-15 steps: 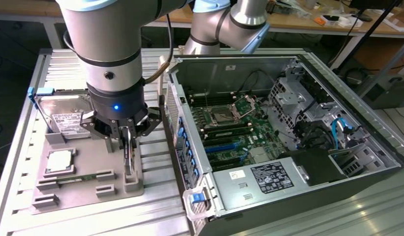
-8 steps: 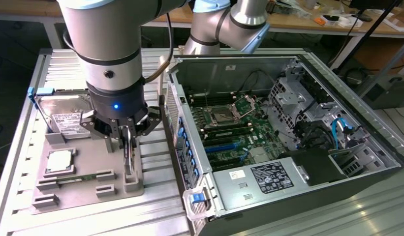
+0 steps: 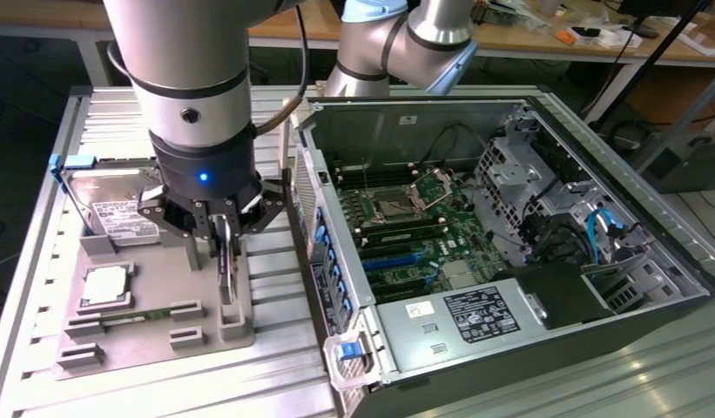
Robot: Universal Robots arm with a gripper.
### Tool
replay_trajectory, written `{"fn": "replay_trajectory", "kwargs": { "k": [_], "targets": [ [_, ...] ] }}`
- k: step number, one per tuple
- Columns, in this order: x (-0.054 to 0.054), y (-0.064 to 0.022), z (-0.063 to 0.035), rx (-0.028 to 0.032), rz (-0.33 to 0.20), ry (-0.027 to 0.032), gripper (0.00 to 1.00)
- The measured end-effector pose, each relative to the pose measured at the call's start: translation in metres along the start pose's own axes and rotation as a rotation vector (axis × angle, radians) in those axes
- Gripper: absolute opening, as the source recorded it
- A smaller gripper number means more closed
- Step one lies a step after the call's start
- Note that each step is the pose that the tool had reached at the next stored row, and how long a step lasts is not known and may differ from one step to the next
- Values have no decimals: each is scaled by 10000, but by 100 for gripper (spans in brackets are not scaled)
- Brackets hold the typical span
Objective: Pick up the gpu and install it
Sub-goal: 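Pick up the gpu and move the gpu toward the slot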
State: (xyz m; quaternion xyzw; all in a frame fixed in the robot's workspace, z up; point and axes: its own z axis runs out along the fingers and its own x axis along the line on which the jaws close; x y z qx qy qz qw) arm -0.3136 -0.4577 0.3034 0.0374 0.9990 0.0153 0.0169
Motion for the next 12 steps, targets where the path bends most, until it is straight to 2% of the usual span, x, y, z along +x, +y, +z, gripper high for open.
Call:
{"fn": "replay_trajectory", "kwargs": {
  "k": [7,12],
  "targets": [
    [-8,8,-236,3,1,26,27],
    [-11,10,-324,3,1,39,27]
  ]
}}
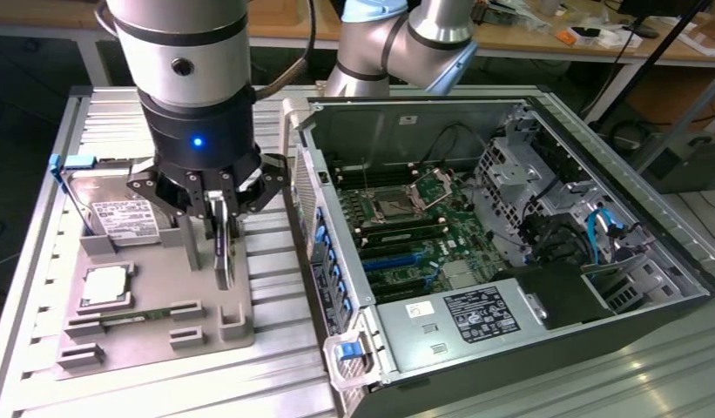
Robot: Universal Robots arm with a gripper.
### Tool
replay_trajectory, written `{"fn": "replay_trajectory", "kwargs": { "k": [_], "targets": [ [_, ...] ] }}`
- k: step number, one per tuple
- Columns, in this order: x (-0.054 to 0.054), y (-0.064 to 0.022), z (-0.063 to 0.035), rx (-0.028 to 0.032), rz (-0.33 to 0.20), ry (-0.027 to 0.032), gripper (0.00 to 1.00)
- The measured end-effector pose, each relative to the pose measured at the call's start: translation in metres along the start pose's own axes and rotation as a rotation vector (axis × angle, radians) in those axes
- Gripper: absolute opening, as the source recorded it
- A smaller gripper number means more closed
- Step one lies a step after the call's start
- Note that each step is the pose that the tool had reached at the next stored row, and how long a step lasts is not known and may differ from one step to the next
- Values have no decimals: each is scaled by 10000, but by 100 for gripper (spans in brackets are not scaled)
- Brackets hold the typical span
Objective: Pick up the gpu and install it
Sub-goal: 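Pick up the gpu and move the gpu toward the slot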
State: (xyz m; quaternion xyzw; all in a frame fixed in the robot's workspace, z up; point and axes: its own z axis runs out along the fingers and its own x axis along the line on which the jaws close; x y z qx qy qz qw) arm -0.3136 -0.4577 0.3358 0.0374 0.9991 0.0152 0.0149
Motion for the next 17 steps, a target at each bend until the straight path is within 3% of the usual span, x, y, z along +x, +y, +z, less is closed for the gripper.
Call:
{"fn": "replay_trajectory", "kwargs": {
  "k": [17],
  "targets": [
    [-8,8,-260,3,1,41,27]
  ]
}}
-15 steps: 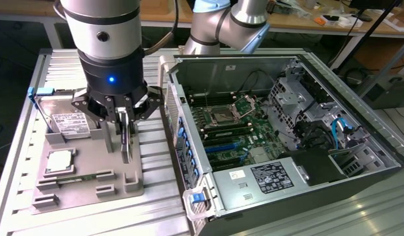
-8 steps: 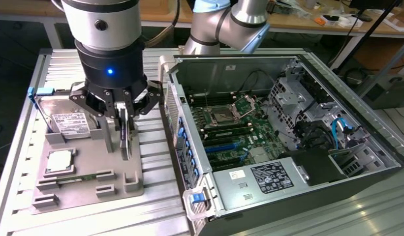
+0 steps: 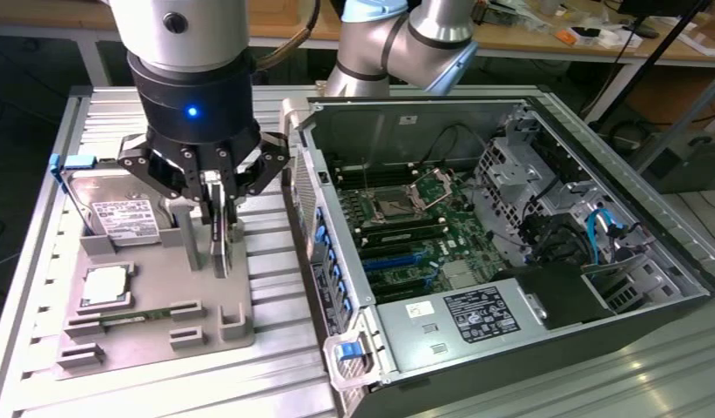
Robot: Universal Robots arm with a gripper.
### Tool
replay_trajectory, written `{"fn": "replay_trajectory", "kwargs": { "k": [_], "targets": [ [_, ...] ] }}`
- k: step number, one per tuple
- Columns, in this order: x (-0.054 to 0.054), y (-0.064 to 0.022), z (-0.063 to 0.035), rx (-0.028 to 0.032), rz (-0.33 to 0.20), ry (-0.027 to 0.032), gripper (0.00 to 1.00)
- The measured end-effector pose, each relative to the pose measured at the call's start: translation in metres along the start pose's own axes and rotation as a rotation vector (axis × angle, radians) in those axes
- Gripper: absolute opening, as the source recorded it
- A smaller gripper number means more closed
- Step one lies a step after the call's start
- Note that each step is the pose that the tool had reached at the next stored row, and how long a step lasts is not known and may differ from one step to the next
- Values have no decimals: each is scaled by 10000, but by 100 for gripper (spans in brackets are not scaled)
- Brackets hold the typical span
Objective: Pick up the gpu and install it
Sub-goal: 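Pick up the gpu and move the gpu toward the slot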
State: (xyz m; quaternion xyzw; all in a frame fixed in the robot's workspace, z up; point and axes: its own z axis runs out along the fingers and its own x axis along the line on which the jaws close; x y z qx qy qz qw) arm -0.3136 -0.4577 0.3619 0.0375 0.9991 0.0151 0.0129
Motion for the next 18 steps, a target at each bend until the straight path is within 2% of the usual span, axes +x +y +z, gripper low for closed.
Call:
{"fn": "replay_trajectory", "kwargs": {
  "k": [10,18],
  "targets": [
    [-4,6,-182,4,2,55,27],
    [-6,7,-238,5,2,71,27]
  ]
}}
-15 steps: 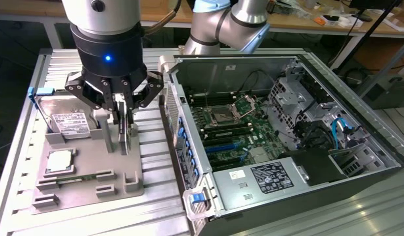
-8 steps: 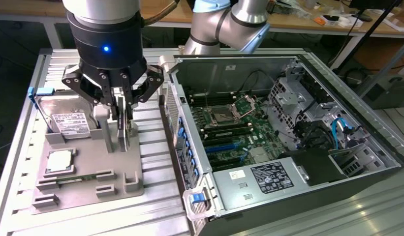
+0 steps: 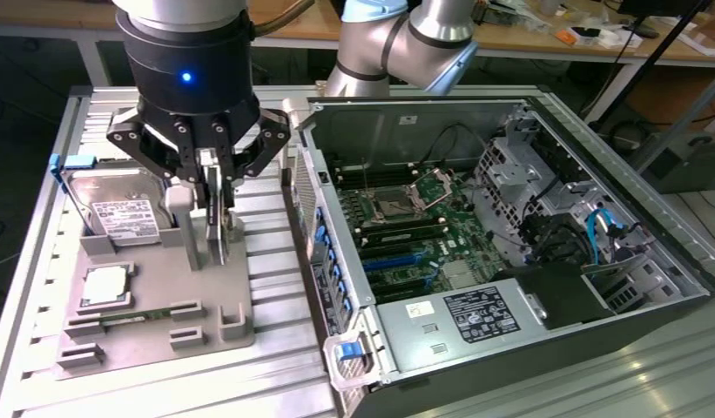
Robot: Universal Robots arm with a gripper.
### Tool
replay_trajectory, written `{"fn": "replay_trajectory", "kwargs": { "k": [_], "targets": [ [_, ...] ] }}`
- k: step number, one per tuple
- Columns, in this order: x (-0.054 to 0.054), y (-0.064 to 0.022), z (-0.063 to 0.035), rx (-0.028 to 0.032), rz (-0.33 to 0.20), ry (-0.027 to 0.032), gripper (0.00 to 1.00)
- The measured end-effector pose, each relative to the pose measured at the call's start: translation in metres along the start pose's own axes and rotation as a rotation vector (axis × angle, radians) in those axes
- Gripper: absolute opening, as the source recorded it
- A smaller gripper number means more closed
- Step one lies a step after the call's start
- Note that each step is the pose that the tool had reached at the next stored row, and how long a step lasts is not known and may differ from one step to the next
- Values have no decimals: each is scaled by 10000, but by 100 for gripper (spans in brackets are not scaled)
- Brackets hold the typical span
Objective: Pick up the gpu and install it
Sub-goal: 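Pick up the gpu and move the gpu toward the slot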
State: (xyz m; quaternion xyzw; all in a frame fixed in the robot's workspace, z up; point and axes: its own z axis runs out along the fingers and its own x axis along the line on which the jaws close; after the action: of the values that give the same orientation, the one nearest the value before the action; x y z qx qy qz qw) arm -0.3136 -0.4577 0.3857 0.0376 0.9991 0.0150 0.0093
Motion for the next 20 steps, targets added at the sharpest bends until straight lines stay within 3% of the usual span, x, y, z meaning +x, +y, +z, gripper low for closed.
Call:
{"fn": "replay_trajectory", "kwargs": {
  "k": [12,20],
  "targets": [
    [-2,4,-133,5,2,63,27],
    [-5,9,-305,7,3,95,27]
  ]
}}
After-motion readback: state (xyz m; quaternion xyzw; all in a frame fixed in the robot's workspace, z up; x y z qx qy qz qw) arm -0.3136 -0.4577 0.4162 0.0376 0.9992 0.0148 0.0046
